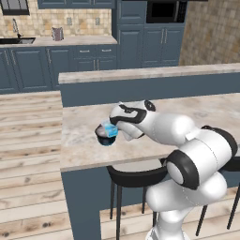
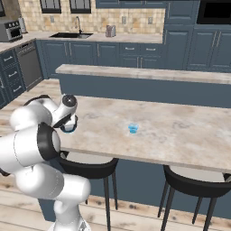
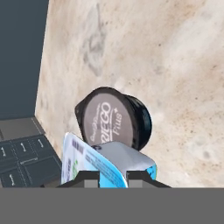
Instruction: Stack the yogurt containers by placing the smaller containers on top of the larger containers.
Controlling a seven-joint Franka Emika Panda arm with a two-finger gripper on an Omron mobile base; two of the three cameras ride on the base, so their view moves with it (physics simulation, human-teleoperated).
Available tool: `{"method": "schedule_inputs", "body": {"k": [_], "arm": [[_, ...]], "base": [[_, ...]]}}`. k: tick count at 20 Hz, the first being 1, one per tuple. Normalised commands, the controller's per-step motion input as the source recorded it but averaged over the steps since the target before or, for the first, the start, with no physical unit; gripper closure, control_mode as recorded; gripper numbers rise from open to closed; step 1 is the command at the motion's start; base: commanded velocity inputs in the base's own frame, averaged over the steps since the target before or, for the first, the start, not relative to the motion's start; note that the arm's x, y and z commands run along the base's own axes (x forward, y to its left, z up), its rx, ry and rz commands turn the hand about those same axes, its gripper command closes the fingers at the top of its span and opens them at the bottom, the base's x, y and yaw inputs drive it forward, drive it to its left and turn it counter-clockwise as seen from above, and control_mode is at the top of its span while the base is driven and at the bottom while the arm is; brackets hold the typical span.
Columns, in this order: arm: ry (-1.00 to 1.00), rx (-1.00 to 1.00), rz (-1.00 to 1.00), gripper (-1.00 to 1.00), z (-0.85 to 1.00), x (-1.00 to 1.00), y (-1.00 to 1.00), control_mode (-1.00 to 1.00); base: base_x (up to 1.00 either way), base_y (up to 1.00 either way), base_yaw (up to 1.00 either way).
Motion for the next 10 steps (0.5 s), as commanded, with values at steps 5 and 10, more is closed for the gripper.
{"method": "schedule_inputs", "body": {"k": [5, 10], "arm": [[0.00, 0.00, 0.00, 1.00, -0.02, 0.08, 0.04, -1.00], [0.00, 0.00, 0.00, 1.00, 0.00, 0.13, 0.06, -1.00]], "base": [[0.00, 0.00, 0.00], [0.00, 0.00, 0.00]]}}
